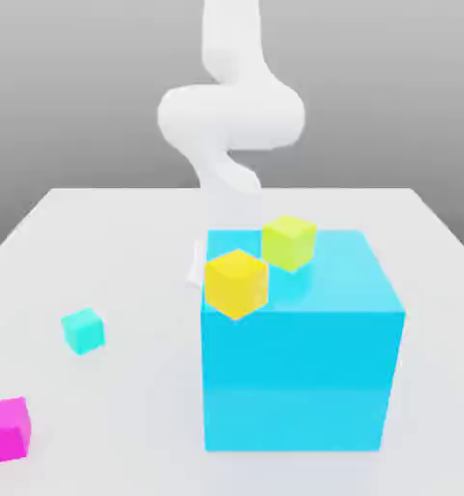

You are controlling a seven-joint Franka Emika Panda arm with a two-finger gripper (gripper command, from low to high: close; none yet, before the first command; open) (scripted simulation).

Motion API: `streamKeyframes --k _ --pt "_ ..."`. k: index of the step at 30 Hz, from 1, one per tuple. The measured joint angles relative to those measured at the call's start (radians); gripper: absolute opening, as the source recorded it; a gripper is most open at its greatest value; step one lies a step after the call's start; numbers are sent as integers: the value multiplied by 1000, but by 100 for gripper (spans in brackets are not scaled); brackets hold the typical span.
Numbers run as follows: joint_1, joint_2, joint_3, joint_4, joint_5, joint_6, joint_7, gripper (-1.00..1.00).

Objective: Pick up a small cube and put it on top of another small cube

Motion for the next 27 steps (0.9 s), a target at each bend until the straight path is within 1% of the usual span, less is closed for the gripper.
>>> streamKeyframes --k 9,16,22,27 --pt "-151 332 -33 -17 -21 109 224 0" --pt "-241 586 -88 -31 -17 193 381 0" --pt "-332 805 -130 -42 26 264 488 0" --pt "-383 989 -159 -50 98 323 548 0"
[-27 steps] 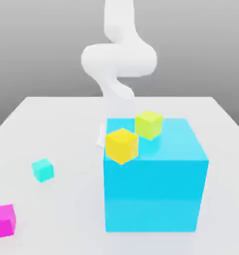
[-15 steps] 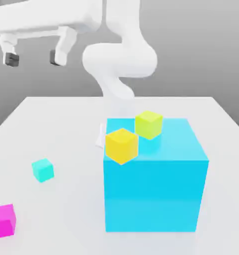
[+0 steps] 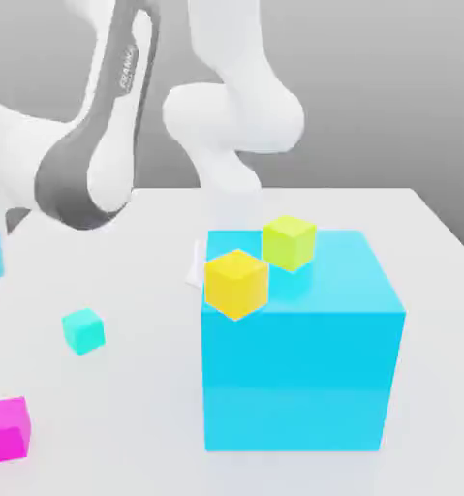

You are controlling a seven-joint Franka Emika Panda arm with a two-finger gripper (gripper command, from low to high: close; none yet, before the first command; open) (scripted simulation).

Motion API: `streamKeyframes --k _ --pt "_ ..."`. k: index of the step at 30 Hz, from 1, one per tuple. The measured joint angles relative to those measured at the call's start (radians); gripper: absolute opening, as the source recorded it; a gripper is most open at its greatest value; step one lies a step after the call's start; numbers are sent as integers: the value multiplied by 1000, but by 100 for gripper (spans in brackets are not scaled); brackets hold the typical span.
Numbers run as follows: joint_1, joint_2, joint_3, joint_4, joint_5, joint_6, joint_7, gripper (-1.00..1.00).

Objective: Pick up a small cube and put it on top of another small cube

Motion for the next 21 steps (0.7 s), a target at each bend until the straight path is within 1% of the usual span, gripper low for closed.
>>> streamKeyframes --k 4,5,12,16,17,19,21 --pt "-35 145 28 21 50 100 -17 0" --pt "-43 179 38 28 59 127 -23 -100" --pt "-47 187 41 29 60 134 -24 -100" --pt "-24 67 10 5 23 39 4 -100" --pt "-20 50 8 11 13 11 2 -100" --pt "-16 63 17 61 -6 -46 -28 -100" --pt "2 28 41 76 -31 -104 -80 -100"
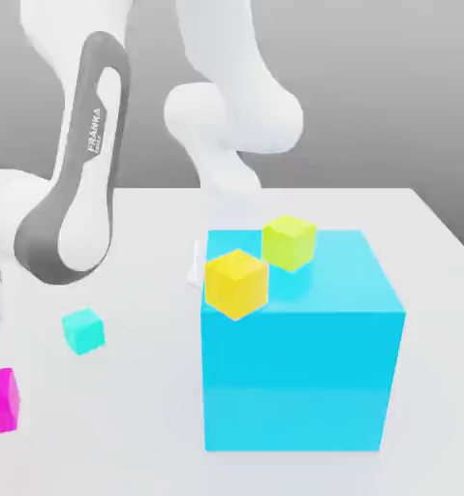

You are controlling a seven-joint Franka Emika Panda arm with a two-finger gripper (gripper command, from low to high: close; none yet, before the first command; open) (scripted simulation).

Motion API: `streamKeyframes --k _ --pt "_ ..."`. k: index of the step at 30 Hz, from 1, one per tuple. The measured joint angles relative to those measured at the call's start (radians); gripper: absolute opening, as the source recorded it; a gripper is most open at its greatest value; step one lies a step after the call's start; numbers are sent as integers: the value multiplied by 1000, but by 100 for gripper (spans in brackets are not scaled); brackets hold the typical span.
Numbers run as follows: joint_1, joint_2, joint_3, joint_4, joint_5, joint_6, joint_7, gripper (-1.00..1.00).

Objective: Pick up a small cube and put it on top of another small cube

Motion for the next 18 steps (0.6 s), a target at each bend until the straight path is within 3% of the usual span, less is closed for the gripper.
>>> streamKeyframes --k 6,18 --pt "78 -184 97 -13 -29 -185 -228 -100" --pt "335 -575 180 -72 63 -549 -794 -100"
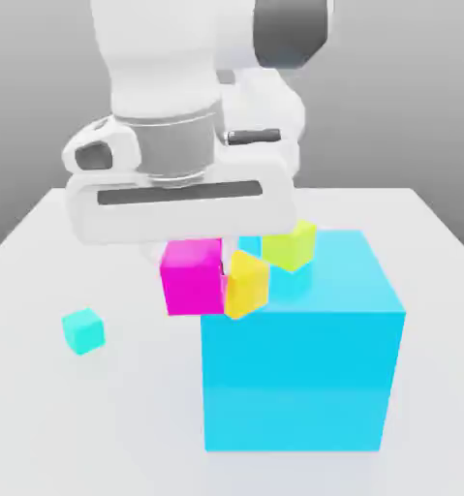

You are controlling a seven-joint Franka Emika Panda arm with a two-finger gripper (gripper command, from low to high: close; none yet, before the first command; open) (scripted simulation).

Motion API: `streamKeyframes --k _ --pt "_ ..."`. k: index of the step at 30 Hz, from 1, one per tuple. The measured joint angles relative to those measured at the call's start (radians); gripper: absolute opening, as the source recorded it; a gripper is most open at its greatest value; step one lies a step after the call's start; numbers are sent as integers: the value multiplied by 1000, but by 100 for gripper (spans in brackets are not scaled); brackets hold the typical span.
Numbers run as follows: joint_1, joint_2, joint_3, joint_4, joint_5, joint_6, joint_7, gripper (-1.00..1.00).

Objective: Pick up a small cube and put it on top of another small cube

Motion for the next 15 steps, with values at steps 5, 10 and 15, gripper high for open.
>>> streamKeyframes --k 5,10,15 --pt "104 -178 17 -51 35 -133 -226 -100" --pt "164 -363 40 -159 26 -179 -334 -100" --pt "157 -486 87 -331 -9 -73 -303 -100"
